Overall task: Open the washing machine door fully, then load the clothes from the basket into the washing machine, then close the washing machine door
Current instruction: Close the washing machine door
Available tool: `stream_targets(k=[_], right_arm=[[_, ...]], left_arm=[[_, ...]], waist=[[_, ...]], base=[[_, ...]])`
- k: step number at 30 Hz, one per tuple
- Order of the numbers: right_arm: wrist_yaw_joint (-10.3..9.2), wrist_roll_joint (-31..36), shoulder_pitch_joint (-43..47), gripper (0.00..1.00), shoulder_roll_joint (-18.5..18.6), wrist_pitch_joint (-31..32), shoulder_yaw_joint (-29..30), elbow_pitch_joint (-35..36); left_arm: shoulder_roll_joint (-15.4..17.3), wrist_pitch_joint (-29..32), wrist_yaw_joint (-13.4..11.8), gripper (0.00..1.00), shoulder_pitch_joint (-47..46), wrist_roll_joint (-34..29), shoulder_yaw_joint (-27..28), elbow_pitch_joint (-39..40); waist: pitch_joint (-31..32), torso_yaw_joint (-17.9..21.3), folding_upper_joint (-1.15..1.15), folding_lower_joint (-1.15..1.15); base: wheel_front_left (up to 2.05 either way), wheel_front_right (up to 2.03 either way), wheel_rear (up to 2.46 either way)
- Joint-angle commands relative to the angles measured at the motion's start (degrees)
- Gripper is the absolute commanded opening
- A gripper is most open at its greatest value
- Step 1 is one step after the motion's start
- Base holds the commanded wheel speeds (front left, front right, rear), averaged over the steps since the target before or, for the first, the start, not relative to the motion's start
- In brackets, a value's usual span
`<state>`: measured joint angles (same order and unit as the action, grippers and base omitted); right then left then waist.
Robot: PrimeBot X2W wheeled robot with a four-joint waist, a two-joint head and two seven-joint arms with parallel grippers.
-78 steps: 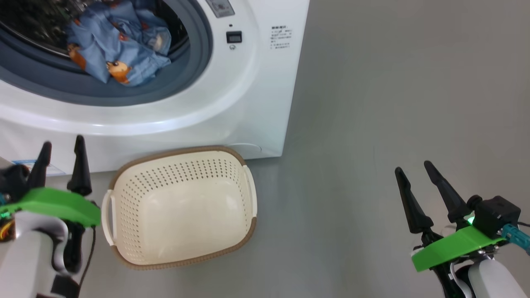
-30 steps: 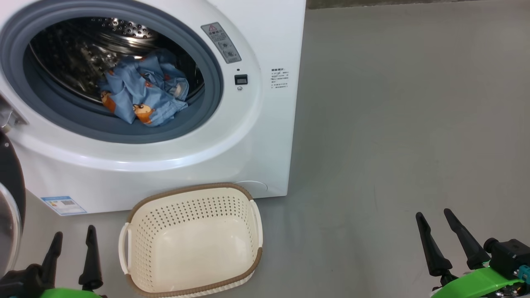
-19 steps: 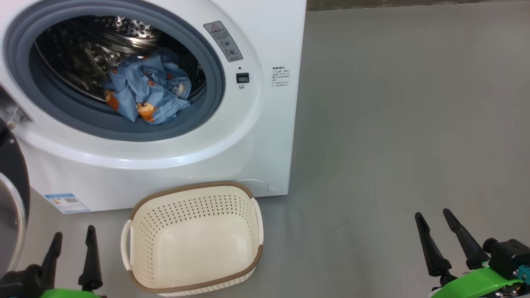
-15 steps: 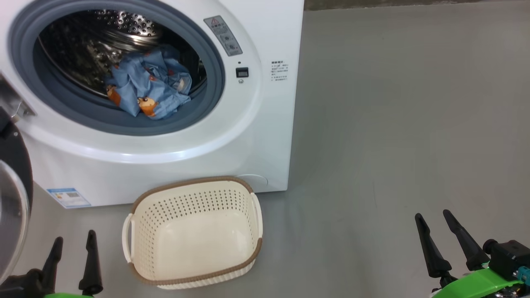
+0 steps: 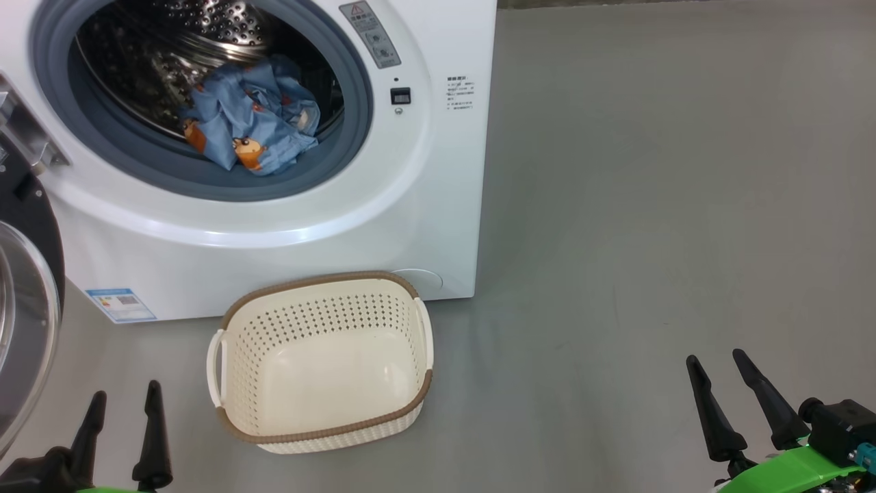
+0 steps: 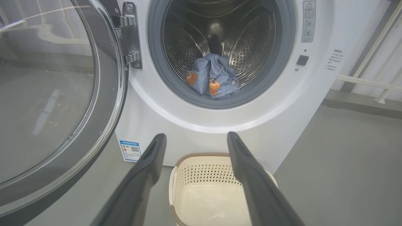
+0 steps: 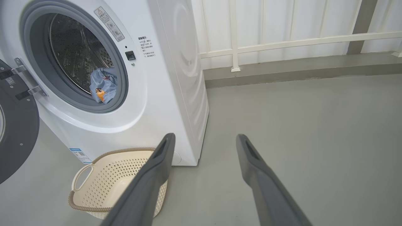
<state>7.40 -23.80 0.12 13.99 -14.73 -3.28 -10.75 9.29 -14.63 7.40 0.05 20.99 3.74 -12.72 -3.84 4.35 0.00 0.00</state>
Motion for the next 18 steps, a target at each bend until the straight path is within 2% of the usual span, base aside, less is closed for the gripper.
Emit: stream_targets(k=[1, 9, 18], right_arm=[[0.09, 0.2, -0.3, 1.0, 1.1, -0.3, -1.4, 1.6], [0.09, 0.3, -0.7, 1.0, 1.1, -0.3, -2.1, 2.0], [0.09, 0.3, -2.2, 1.0, 1.5, -0.3, -4.3, 1.9]], left_arm=[[1.1, -0.4, 0.1, 1.0, -1.3, -0.4, 1.7, 1.4], [0.1, -0.4, 0.1, 1.0, -1.6, -0.7, 2.2, 1.0], [-1.1, -0.4, 0.1, 1.0, -1.2, -0.5, 3.6, 1.2]], waist=[[0.0, -0.2, 0.0, 0.0], [-0.4, -2.4, 0.0, 0.0], [-1.0, -9.0, 0.0, 0.0]], base=[[0.0, 0.0, 0.0], [0.0, 0.0, 0.0], [0.0, 0.0, 0.0]])
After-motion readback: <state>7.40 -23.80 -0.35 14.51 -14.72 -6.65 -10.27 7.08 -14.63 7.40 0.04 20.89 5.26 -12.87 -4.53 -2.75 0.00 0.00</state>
